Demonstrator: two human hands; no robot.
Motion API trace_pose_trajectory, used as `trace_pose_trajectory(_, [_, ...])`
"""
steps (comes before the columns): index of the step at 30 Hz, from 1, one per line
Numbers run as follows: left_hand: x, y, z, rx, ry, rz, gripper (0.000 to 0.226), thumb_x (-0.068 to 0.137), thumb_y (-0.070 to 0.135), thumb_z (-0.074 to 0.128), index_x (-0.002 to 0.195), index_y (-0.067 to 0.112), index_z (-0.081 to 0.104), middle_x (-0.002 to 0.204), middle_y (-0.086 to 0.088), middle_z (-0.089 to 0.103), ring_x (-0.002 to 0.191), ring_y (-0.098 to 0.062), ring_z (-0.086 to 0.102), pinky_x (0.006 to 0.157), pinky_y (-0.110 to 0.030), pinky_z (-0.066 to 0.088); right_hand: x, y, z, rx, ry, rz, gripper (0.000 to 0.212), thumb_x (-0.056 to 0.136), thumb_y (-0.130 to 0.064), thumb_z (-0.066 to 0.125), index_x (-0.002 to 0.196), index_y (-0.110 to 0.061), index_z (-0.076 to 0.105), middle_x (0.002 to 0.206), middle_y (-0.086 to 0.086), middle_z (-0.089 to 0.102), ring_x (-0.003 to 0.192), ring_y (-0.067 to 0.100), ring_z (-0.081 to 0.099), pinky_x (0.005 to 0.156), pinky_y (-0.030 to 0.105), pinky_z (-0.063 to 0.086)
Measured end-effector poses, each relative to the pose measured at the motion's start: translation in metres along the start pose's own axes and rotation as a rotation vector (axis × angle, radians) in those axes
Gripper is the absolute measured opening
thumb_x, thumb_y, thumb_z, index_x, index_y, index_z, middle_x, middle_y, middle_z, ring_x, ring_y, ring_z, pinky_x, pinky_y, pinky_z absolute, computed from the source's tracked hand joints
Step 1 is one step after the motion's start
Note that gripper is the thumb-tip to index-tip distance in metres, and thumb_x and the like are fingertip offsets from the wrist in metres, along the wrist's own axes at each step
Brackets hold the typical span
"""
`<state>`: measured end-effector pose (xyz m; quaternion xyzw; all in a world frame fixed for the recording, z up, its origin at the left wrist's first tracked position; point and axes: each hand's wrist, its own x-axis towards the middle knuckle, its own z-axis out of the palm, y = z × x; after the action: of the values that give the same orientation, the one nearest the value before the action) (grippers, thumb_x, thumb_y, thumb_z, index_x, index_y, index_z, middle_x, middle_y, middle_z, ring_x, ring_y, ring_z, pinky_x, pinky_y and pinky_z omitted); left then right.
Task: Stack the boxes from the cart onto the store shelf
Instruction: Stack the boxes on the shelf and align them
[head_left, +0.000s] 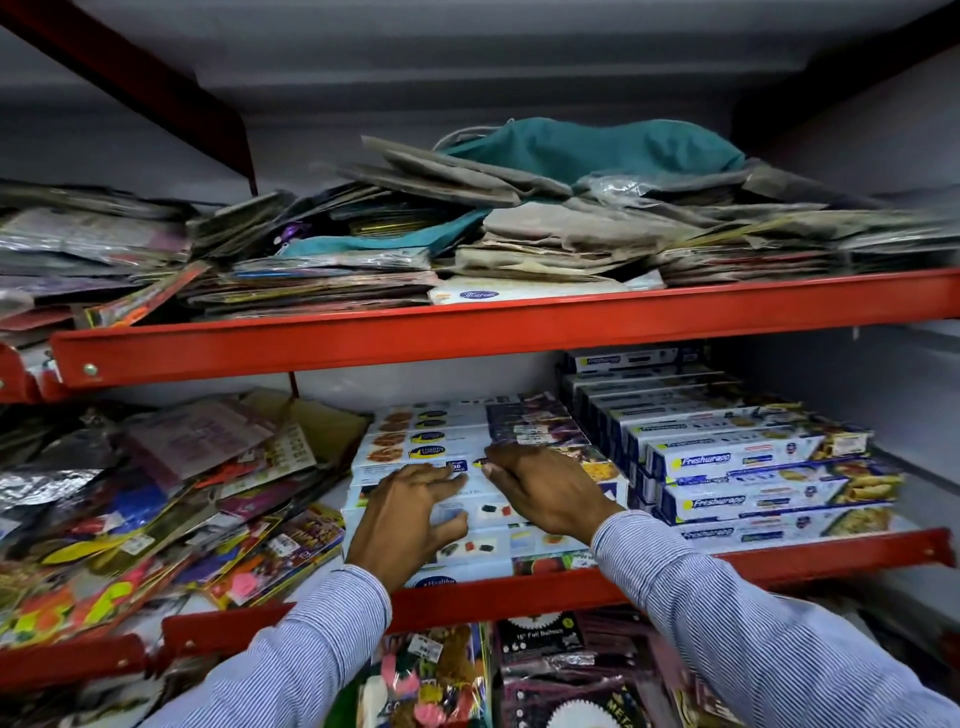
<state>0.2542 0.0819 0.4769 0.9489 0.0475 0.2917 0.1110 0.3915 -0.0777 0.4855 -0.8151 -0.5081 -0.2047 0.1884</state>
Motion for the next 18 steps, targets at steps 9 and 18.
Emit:
trace_pose_trajectory(9, [-0.002,0.000,0.001,0.004,0.010,0.017,0.049,0.084,0.039,0.069,0.129,0.022,0.063,0.140,0.002,0.058,0.132,-0.014,0.049,0.115,-0.035,0.031,-0.005,-0.002,0.007,-0.033,0.068,0.035,0.057,0.099,-0.058,0.015,0.121,-0.026,0.056,0.121,0.002,0.069,0.094,0.025,0.068,0.074,0.035,0.055])
trace_pose_trajectory(18, [-0.019,-0.014,0.014,0.296,0.119,0.108,0.060,0.096,0.050,0.041,0.150,0.025,0.033,0.161,-0.001,0.024,0.151,-0.025,0.011,0.120,-0.059,0.005,-0.028,-0.005,0.016,-0.132,0.291,0.116,0.046,0.103,-0.036,0.026,0.144,-0.021,0.042,0.153,-0.003,0.042,0.147,0.016,0.027,0.122,0.042,0.020])
